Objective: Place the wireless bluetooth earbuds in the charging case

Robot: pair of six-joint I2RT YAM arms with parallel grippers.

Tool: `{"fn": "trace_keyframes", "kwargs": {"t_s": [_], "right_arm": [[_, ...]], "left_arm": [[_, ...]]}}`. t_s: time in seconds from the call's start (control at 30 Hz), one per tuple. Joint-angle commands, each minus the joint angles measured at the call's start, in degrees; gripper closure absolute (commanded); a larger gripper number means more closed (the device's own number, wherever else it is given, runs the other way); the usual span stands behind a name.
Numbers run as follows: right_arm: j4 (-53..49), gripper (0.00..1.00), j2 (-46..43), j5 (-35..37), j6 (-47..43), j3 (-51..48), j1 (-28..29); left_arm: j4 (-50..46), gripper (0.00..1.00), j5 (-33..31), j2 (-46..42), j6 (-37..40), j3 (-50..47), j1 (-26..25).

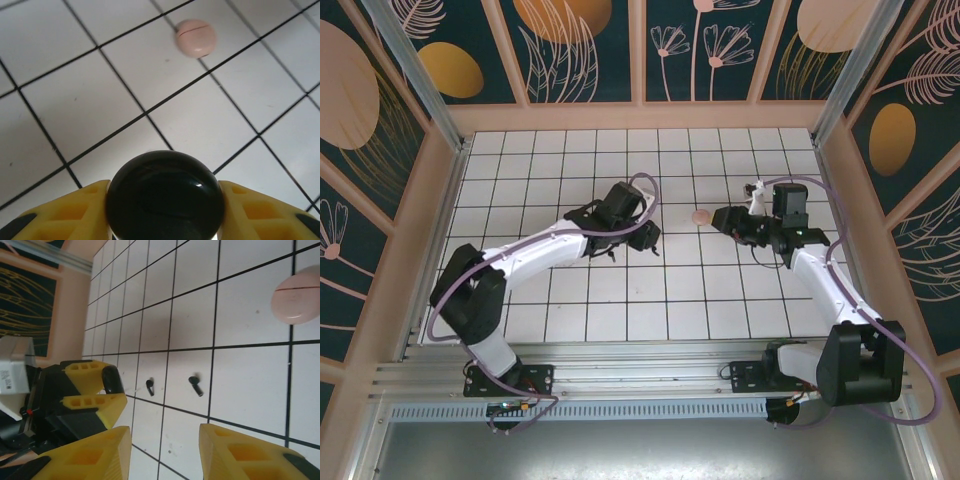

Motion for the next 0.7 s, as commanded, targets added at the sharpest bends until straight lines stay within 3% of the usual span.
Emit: {"fn": "trace_keyframes", "kwargs": {"t_s": [0.0,0.4,0.67], "right_arm": [[3.88,0.59,-0.76,-5.38,1.03,-1.64,-0.16],[8.98,0.59,-1.12,-15.43,1.66,-3.2,2.94],[8.68,0.59,-1.42,-15.87,1.19,-1.4,8.01]], "left_arm": [[9.08,0.64,5.52,-4.21,9.67,-2.95,-0.16],[22.35,0.65,18.55,-11.12,27.3,-12.28,-0.15],[20.69,0.65,18.05,-11.02,32.6,-11.6,-0.17]]}}
